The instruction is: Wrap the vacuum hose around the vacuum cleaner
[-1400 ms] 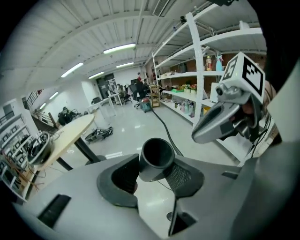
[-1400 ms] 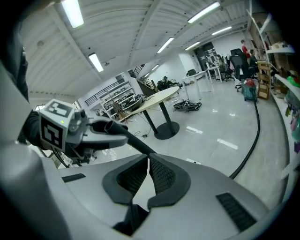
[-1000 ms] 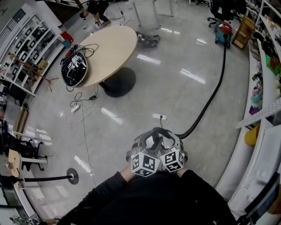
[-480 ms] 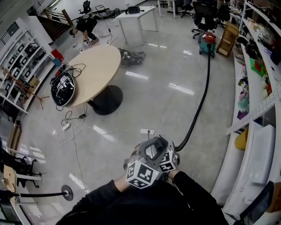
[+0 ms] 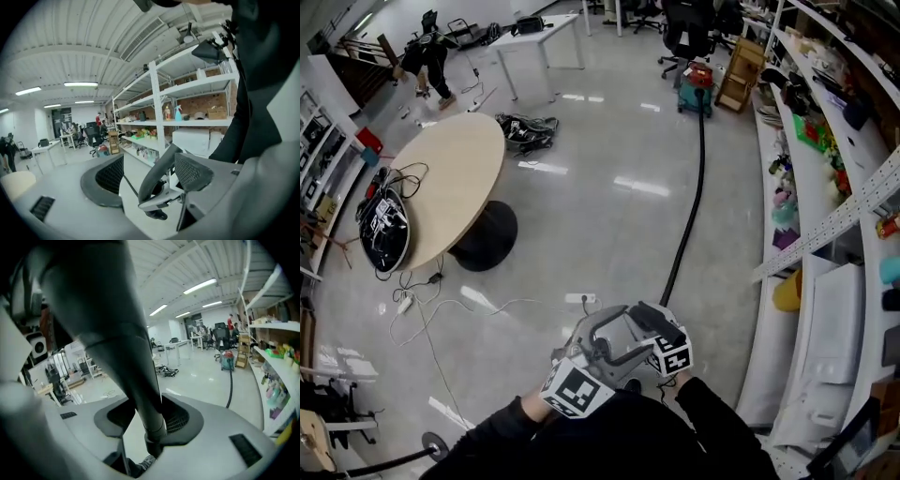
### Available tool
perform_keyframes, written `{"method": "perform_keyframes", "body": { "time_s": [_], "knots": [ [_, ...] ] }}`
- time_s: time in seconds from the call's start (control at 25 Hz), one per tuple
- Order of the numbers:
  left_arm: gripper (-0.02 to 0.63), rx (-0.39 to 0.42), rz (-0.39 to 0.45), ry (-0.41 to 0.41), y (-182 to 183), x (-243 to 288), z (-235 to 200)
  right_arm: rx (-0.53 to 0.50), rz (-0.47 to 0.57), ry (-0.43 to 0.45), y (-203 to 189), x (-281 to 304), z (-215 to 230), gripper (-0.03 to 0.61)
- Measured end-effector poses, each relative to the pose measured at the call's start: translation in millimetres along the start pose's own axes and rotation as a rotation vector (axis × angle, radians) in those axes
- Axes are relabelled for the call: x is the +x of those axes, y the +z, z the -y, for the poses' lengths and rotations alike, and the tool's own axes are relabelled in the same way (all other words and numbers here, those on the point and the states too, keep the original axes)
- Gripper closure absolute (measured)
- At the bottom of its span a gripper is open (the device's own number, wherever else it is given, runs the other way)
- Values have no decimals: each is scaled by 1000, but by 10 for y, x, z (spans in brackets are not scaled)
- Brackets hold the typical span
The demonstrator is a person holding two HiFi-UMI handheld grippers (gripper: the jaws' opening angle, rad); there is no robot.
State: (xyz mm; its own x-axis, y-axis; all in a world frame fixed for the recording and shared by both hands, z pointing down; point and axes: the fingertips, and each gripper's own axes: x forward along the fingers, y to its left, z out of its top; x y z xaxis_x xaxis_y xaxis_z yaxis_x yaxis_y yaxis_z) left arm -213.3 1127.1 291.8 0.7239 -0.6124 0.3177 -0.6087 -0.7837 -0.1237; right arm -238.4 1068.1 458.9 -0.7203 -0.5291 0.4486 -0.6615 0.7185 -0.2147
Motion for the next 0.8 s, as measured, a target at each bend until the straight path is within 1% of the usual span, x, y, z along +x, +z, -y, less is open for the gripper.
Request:
{"method": "perform_keyframes", "body": {
  "time_s": [0.04, 0.08, 0.2, 0.28, 0.36, 0.44, 0.56, 0.68, 0.72, 0.76, 0.8],
  "knots": [
    [281, -21, 31, -14, 18, -48, -145, 42, 6, -11, 57, 18, 104, 400],
    [281, -45, 44, -32, -35, -73, -285, 73, 20, -14, 137, 28, 184, 400],
    [281, -140, 10, -115, -510, 20, -617, 114, 89, 14, 513, -11, 308, 399],
    [281, -184, -17, -187, -858, 170, -755, 136, 158, 56, 851, -61, 312, 399],
    [281, -189, -31, -265, -1105, 343, -819, 183, 244, 113, 1201, -92, 260, 397],
    [281, -163, -30, -328, -1223, 550, -837, 241, 334, 173, 1514, -115, 195, 391],
    [281, -97, -8, -390, -1218, 915, -876, 353, 465, 230, 1808, -183, 189, 380],
    [286, -69, 51, -533, -1025, 1148, -788, 522, 612, 259, 1995, -275, 338, 370],
    [345, -72, 68, -566, -955, 1184, -748, 585, 659, 257, 2035, -307, 426, 364],
    [374, -85, 76, -577, -904, 1220, -724, 647, 700, 244, 2059, -337, 534, 360],
    [374, -106, 76, -576, -872, 1262, -715, 707, 736, 221, 2066, -363, 658, 360]
  ]
}}
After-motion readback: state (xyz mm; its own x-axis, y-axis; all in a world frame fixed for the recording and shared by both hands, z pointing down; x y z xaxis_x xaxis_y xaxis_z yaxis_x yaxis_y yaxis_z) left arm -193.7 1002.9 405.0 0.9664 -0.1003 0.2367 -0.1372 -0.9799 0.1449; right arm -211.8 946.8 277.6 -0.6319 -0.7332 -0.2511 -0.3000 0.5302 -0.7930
